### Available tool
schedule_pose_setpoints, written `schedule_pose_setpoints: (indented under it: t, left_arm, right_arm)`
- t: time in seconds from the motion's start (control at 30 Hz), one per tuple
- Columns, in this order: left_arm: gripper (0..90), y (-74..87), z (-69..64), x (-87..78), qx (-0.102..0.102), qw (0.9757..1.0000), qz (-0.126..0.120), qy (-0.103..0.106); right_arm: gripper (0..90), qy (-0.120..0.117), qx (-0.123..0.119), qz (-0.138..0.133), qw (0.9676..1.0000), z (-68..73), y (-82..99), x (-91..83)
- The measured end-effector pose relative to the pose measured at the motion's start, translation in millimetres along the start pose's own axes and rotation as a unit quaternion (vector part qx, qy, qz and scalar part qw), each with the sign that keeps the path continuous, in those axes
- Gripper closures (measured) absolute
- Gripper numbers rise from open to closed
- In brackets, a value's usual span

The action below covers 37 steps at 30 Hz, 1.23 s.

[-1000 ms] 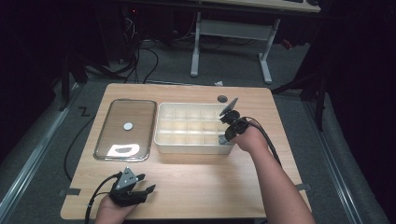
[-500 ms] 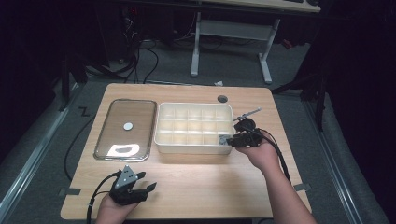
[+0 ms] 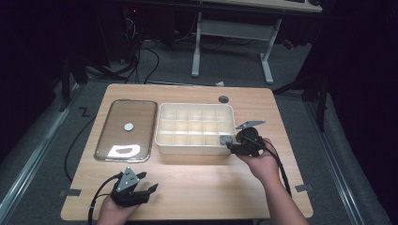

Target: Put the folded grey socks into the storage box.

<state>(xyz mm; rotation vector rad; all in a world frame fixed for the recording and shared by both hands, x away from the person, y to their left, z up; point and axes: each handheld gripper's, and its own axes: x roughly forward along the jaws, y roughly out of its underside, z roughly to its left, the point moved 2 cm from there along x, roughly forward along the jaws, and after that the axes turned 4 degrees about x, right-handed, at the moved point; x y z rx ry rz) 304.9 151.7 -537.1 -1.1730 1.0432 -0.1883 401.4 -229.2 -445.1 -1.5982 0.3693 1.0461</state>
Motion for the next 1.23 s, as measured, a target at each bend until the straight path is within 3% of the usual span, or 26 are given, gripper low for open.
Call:
schedule_pose_setpoints:
  t: [0.1,0.27,0.47,0.6,0.67,0.73,0.77,0.8,0.83,0.9,1.07,1.23]
  left_arm:
    - [36.4,0.8,-0.3,-0.5,-0.001,1.0,-0.001,0.001]
    - [36.4,0.7,-0.5,-1.8,0.001,1.0,-0.001,-0.004]
    - [36.2,0.8,-1.9,-1.7,0.005,0.9999,-0.004,-0.011]
    - [36.3,0.9,-2.5,-1.2,0.007,0.9998,-0.002,-0.018]
    - [36.3,1.2,-3.6,-0.9,0.006,0.9997,-0.001,-0.022]
    - [36.3,1.1,-5.1,-1.9,0.006,0.9996,-0.001,-0.026]
    - [36.3,1.0,-6.0,-2.4,0.006,0.9996,-0.002,-0.026]
    - [36.3,0.9,-6.6,-3.0,0.007,0.9996,-0.003,-0.026]
    - [36.3,1.4,-7.6,-3.4,0.008,0.9996,-0.004,-0.027]
    - [36.3,3.5,-8.5,-3.2,0.013,0.9995,0.005,-0.03]
    - [36.4,5.8,-5.6,-4.1,0.005,0.9995,0.008,-0.032]
    - [36.3,6.2,-1.9,-4.4,0.003,0.9995,0.008,-0.029]
  right_arm:
    - [51.3,-0.019,0.009,-0.021,0.9996,4.3,9.6,-3.0]
    - [49.3,-0.024,0.004,-0.053,0.9983,8.8,27.7,-6.1]
    - [48.8,-0.032,0.017,-0.089,0.9954,12.8,57.0,-1.1]
    - [49.2,-0.028,0.006,-0.106,0.994,20.9,77.9,6.7]
    - [49.3,-0.021,0.007,-0.129,0.9915,26.0,92.4,9.1]
    - [50.0,-0.011,0.016,-0.17,0.9852,32.4,112.6,10.7]
    - [52.4,-0.019,0.019,-0.184,0.9825,36.2,124.7,10.4]
    - [49.5,-0.038,0.018,-0.18,0.9828,38.5,127.4,7.6]
    - [49.2,-0.042,0.014,-0.181,0.9824,39.6,127.6,4.3]
    - [48.3,-0.036,0.016,-0.192,0.9807,38.8,129.2,-0.1]
    - [46.3,-0.028,0.01,-0.17,0.9851,39.3,127.2,10.0]
    - [46.3,-0.034,0.012,-0.164,0.9858,40.8,128.6,14.1]
